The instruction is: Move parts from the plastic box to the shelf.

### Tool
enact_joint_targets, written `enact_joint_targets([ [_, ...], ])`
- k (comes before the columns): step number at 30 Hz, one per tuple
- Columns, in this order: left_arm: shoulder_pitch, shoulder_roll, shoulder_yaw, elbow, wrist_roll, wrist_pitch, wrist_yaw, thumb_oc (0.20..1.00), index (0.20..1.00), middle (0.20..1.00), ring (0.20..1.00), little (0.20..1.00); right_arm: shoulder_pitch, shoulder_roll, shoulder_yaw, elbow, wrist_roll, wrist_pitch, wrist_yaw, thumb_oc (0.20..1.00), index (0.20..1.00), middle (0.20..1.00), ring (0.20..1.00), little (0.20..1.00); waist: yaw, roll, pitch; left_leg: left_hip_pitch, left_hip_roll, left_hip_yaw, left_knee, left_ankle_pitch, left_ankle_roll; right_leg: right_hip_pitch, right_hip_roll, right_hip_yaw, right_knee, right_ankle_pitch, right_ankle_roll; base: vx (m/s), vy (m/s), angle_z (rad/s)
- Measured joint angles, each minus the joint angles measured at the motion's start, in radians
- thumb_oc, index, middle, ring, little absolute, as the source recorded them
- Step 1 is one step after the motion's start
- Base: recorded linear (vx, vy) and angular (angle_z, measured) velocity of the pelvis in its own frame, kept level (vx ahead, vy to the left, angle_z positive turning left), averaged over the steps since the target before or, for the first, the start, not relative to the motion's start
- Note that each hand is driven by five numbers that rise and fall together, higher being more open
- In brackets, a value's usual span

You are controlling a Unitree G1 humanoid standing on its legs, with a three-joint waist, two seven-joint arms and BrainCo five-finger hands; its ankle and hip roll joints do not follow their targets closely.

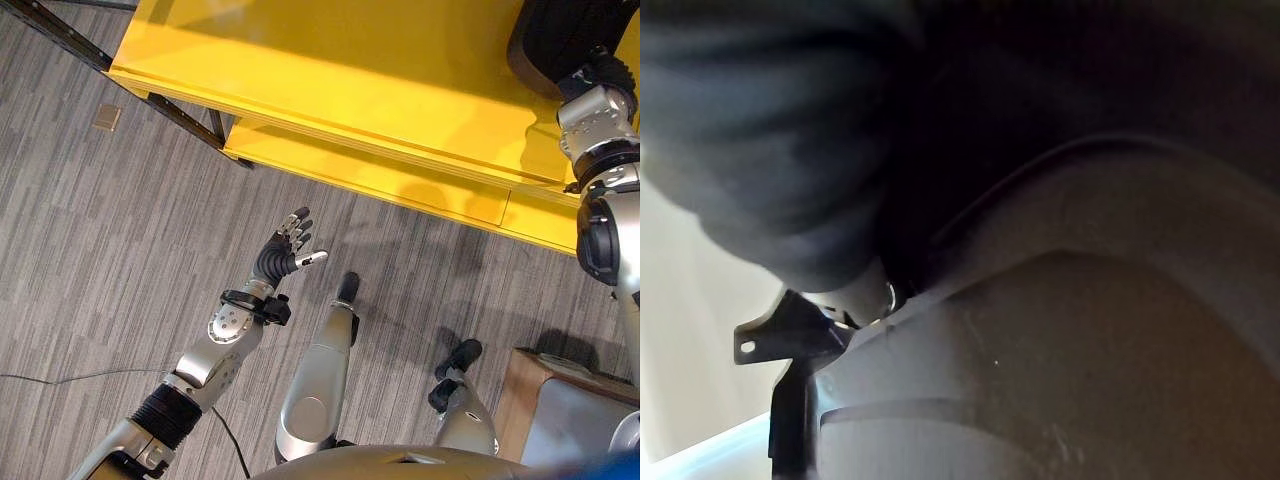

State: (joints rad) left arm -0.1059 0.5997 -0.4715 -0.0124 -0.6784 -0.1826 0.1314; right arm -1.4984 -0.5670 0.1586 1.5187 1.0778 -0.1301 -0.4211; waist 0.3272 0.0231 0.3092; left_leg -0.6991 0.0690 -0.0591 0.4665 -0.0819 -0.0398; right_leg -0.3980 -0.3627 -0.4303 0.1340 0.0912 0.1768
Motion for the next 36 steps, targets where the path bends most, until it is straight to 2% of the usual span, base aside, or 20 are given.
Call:
enact_joint_targets([
  [1,0.000,0.000,0.000,0.000,0.000,0.000,0.000,1.000,1.000,1.000,1.000,1.000,0.000,0.000,0.000,0.000,0.000,0.000,0.000,0.200,0.200,0.200,0.200,0.200,0.000,0.000,0.000,0.000,0.000,0.000,0.000,0.000,0.000,0.000,0.000,0.000,0.000,0.000,0.000,-0.03,-0.001,0.00],
  [2,-0.001,0.000,0.000,0.000,0.000,0.000,0.000,1.000,1.000,1.000,1.000,1.000,0.000,0.000,0.000,0.000,0.000,0.000,-0.001,1.000,1.000,1.000,1.000,1.000,0.000,0.000,0.000,0.000,0.000,0.000,0.000,0.000,0.000,0.000,0.000,0.000,0.000,0.000,0.000,-0.04,-0.002,0.00],
  [6,-0.014,-0.001,-0.001,0.000,0.000,0.000,0.008,1.000,1.000,1.000,1.000,1.000,0.000,0.001,-0.010,0.000,-0.001,-0.007,-0.016,1.000,1.000,1.000,1.000,1.000,-0.001,0.000,0.000,0.002,0.003,-0.003,-0.005,0.004,0.001,-0.001,0.001,-0.002,0.006,-0.001,0.001,-0.05,-0.026,0.02],
  [9,-0.026,0.000,-0.001,0.002,0.000,-0.001,0.028,1.000,1.000,1.000,1.000,1.000,0.001,0.009,-0.011,0.001,-0.006,-0.005,-0.030,1.000,1.000,1.000,1.000,1.000,-0.004,0.000,0.000,0.009,0.009,-0.008,-0.012,0.010,-0.003,-0.017,0.002,0.002,0.055,-0.028,-0.002,-0.01,-0.007,0.00],
  [19,-0.031,0.002,-0.002,0.005,-0.009,-0.001,0.030,1.000,1.000,1.000,1.000,1.000,0.001,0.036,0.007,-0.011,-0.043,-0.015,-0.061,1.000,1.000,1.000,1.000,1.000,-0.016,-0.006,-0.002,0.016,0.005,0.008,-0.010,0.011,-0.002,0.026,0.015,0.005,-0.048,0.030,-0.002,-0.01,-0.002,-0.03],
  [26,-0.028,0.005,-0.003,0.005,-0.009,-0.002,0.036,1.000,1.000,1.000,1.000,1.000,0.002,0.085,0.007,-0.045,-0.075,-0.018,-0.085,1.000,1.000,1.000,1.000,1.000,-0.041,-0.018,-0.006,0.016,0.004,0.012,-0.008,0.011,-0.002,0.033,0.018,0.006,-0.071,0.045,-0.004,0.00,0.000,0.00],
  [36,-0.045,0.006,-0.003,0.007,-0.009,-0.004,0.043,1.000,1.000,1.000,1.000,1.000,0.009,0.097,0.016,-0.146,-0.163,-0.019,-0.136,1.000,1.000,1.000,1.000,1.000,-0.069,-0.028,-0.005,0.016,0.011,0.022,0.002,0.008,0.002,0.044,0.029,0.016,-0.102,0.071,-0.005,-0.02,0.005,-0.04],
])
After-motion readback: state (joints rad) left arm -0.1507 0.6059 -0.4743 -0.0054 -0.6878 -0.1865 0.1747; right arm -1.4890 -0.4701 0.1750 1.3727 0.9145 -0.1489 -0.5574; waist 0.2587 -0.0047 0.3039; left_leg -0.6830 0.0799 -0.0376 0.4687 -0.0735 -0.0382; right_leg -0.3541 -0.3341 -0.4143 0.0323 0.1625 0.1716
